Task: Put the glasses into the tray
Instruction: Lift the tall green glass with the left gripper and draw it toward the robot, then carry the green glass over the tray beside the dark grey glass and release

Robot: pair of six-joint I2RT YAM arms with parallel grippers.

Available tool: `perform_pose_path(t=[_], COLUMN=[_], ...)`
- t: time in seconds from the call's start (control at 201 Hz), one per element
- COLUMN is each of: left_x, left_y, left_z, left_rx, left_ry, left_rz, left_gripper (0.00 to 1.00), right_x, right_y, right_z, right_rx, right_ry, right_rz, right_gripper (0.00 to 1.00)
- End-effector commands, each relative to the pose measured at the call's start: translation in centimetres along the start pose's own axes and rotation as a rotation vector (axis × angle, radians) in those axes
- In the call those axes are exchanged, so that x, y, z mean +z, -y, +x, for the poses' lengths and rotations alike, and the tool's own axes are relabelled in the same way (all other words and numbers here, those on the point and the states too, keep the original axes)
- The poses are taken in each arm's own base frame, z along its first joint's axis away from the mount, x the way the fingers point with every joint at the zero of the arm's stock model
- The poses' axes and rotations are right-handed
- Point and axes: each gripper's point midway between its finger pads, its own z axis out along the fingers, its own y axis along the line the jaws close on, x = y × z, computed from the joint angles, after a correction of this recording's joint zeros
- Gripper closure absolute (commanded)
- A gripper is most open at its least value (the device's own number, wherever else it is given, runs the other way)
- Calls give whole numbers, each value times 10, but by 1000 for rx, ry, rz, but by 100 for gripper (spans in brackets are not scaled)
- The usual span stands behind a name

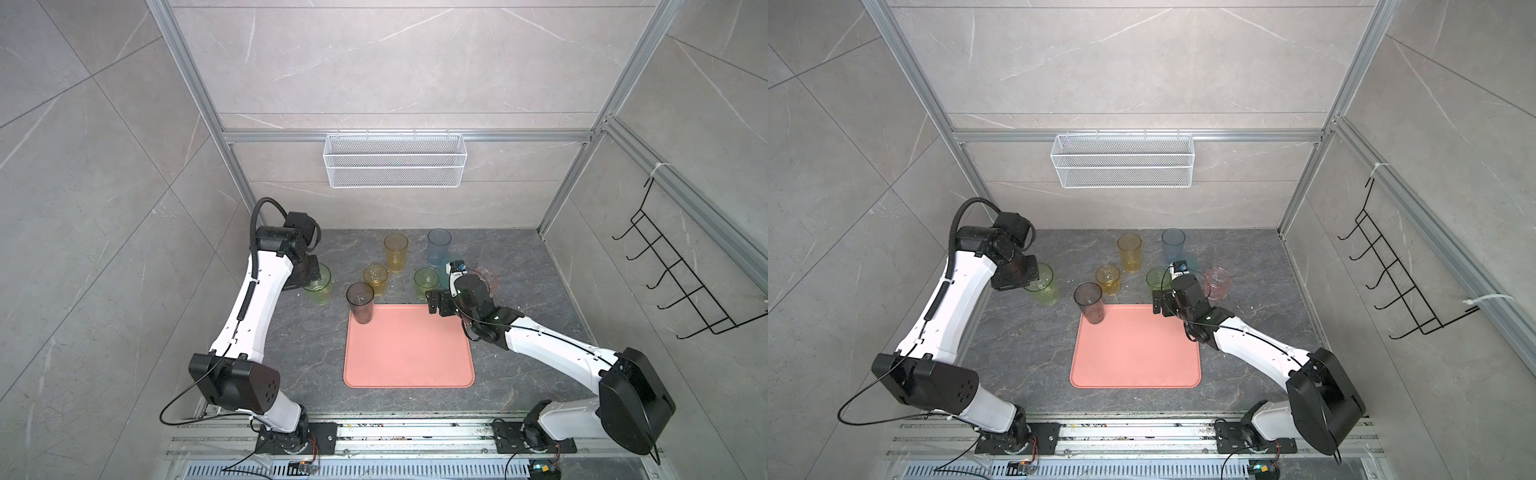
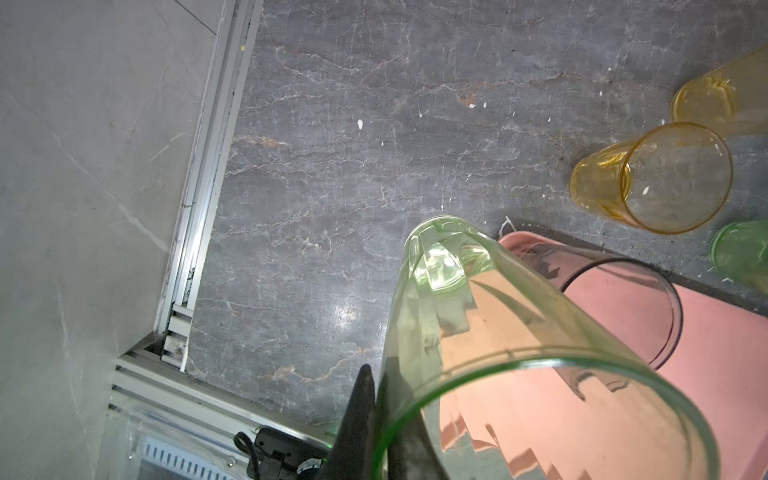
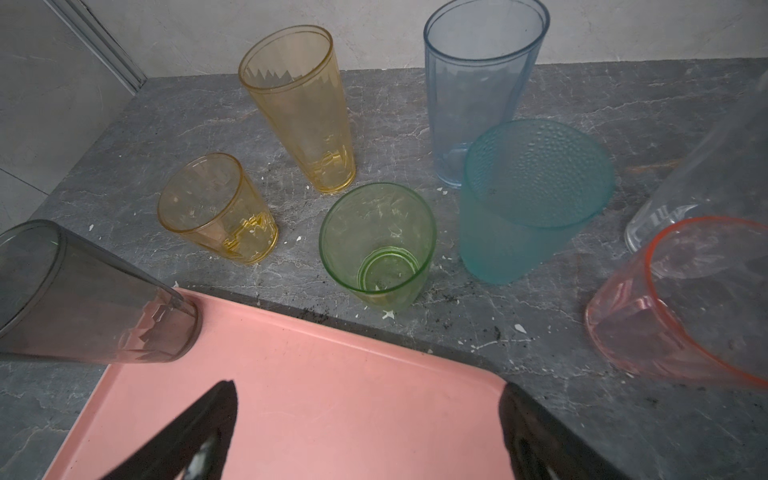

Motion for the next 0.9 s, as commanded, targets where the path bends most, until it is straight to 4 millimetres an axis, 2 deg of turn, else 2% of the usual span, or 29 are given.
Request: perform_pose_path(t=[0.0, 0.189, 0.468, 0.891], left_x=[-17, -23, -16, 1], left_y=[-13, -15, -4, 31], left_z=[23, 47, 76, 102], left_rx=[44, 93, 134, 205], left_ry=[-20, -45, -92, -108], left_rz=[0, 47, 140, 228], left_gripper=[100, 100, 100, 100], right_x=[1, 3, 4, 6], right_y=[-3, -3, -2, -3], right_z=[-6, -5, -4, -3], right_rx=[12, 11, 8, 9], right_ry=[3, -2, -6, -12], right_rz=[4, 7, 11, 11], right_gripper=[1, 1, 1, 1])
